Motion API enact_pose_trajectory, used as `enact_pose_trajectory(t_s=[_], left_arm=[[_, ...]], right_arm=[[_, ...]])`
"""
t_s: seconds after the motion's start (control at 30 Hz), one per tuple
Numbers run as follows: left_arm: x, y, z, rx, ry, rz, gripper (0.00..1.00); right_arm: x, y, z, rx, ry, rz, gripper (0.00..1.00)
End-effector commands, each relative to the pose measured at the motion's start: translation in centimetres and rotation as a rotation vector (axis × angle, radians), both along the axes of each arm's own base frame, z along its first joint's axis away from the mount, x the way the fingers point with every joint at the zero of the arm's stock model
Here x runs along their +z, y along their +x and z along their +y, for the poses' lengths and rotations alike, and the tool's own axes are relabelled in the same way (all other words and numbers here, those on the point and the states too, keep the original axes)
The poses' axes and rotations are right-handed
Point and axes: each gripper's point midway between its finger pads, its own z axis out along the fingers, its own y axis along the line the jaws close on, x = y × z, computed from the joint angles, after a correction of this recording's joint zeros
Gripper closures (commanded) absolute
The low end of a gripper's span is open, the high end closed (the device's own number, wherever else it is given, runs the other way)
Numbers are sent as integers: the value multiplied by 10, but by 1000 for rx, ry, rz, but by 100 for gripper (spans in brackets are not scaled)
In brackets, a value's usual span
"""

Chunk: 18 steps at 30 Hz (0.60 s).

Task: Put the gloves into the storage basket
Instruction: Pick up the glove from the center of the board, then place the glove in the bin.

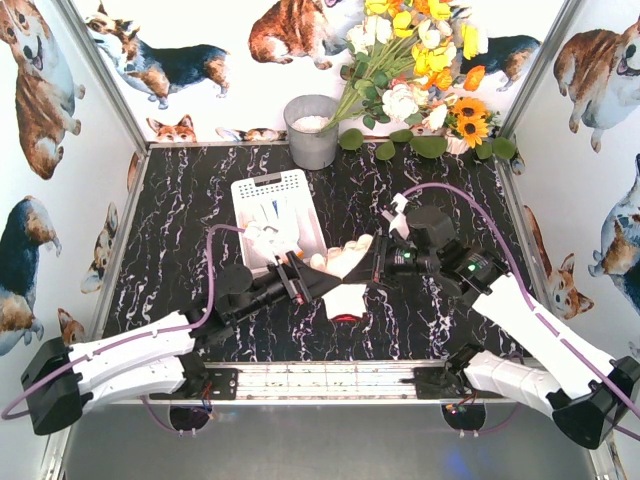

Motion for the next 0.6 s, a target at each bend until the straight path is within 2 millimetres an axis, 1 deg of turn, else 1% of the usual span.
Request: enact_pose_trajectory(t_s=[0.0, 0.17, 0.27, 0.33, 0.43, 0.57], left_arm=[[25, -8, -11, -81, -83, 1, 12], [30, -9, -14, -93, -125, 10, 11], [43, -5, -14, -74, -196, -10, 9], [50, 0, -15, -54, -219, -30, 10], [59, 9, -12, -11, -221, -63, 12], [64, 21, 2, 57, -243, -83, 18]], right_arm=[[53, 5, 8, 6, 127, -114, 100], [63, 6, 11, 4, 171, -120, 100], [70, 2, 17, 35, 223, -116, 100], [71, 0, 18, 47, 232, -113, 100], [70, -4, 18, 68, 236, -107, 100], [67, -7, 18, 83, 237, -99, 100]])
